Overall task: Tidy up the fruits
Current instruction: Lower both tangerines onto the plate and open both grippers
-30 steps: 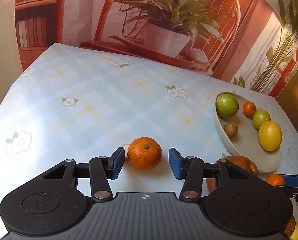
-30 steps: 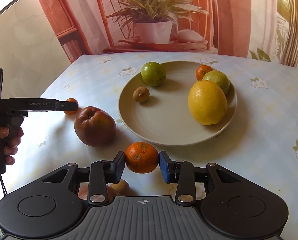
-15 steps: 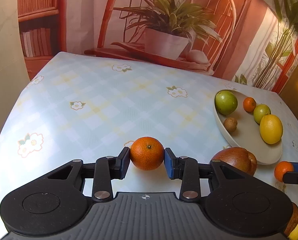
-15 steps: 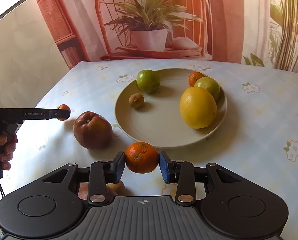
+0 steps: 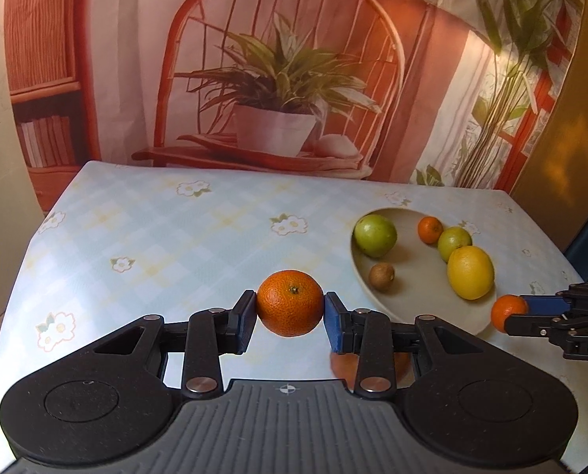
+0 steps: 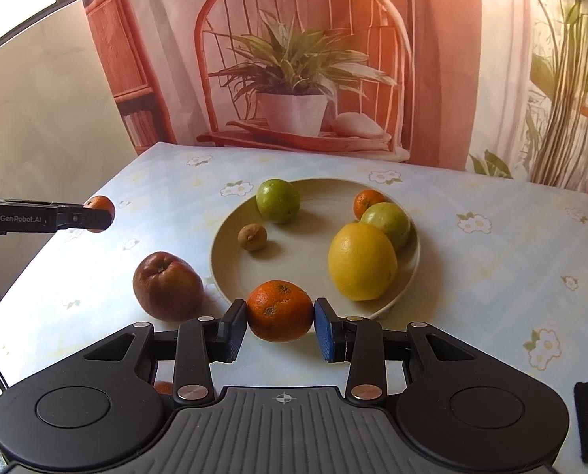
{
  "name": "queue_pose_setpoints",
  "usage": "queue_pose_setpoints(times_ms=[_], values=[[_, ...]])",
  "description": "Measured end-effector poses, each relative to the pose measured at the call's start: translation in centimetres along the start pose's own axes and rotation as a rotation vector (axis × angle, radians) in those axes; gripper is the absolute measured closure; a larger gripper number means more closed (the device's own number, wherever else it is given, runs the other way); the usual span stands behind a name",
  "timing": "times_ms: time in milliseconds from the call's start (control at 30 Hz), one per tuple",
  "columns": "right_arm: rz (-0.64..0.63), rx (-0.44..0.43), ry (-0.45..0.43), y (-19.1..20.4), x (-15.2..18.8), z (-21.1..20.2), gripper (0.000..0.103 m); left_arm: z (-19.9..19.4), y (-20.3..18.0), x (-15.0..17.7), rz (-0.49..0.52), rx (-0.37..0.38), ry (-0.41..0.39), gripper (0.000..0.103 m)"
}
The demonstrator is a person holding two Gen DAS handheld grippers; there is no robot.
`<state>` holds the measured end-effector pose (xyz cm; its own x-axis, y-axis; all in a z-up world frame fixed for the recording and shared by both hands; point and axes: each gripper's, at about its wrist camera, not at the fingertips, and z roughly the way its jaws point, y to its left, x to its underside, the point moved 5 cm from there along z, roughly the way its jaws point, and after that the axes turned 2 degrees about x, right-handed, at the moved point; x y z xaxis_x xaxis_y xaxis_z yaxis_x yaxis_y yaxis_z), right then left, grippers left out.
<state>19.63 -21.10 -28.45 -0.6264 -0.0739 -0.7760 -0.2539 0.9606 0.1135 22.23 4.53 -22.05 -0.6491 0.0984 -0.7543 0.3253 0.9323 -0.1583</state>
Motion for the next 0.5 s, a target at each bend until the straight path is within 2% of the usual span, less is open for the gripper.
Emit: queue_pose_setpoints(times_ms=[300,500], values=[[-0.100,0.027,-0.045,-2.6,-3.5,1.0,0.069,3.5,-5.0,-2.3,0.091,0.082,0.023,0.064],[-0.180,0.023,-0.043,-3.3,-6.2,4.3,0.069,7.9,-5.5,-3.0,0.090,0.097,0.080,0.064]])
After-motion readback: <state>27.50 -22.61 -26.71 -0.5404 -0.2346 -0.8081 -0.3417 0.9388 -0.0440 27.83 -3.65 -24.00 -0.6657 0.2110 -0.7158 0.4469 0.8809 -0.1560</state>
